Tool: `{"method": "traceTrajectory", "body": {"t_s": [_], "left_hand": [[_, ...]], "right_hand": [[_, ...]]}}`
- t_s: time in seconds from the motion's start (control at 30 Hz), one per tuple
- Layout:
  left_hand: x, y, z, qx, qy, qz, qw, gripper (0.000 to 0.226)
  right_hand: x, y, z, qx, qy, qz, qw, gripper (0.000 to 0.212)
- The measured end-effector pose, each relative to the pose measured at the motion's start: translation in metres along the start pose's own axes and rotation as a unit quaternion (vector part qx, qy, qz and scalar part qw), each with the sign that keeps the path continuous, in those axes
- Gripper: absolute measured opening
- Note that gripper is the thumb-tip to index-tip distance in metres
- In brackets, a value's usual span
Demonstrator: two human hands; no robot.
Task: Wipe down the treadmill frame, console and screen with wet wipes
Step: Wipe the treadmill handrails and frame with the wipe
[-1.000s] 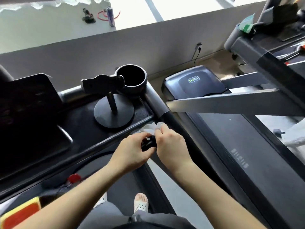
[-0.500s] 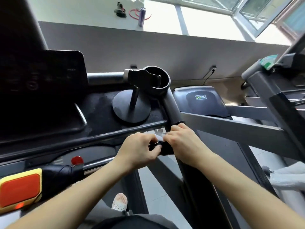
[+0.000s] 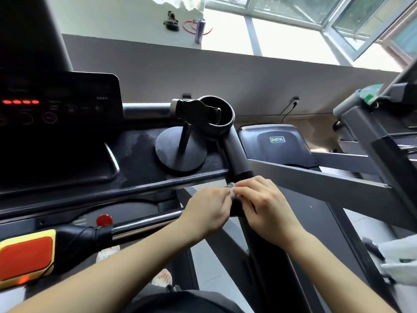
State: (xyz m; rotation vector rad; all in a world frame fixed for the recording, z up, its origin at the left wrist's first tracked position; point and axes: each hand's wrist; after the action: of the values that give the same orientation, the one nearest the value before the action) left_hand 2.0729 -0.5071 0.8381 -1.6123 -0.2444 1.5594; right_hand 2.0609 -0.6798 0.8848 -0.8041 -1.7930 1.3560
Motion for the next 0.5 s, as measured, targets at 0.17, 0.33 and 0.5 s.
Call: {"method": "traceTrajectory", "body": {"t_s": [0.17, 0.33, 0.5], "left_hand": [[-0.005, -0.003, -0.031, 0.115, -0.066, -0.004, 0.991, 0.039], [-0.003, -0.014, -0.050, 0.202, -0.107, 0.048, 0.972, 0.042], [0.012, -0.008, -0.038, 0.102, -0.114, 0.044, 0.987, 0.044]], "right_hand": [[0.000, 0.006, 0.012, -0.080, 0.076, -0.027, 0.994, 0.019], [0.025, 0.008, 0.019, -0.071, 0.120, -0.091, 0.986, 0.018], [0.053, 0.025, 0.028, 0.050, 0.390, -0.345, 0.853, 0.021]]}}
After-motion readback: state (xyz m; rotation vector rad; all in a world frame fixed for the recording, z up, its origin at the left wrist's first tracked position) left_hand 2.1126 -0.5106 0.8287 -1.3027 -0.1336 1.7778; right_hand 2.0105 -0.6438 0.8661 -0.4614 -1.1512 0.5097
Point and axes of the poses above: each hand's wrist, its own z-axis away from the middle knuckle, its own y-axis out of the palm, x = y × z, and after that the axes turned 4 degrees about x, right-handed
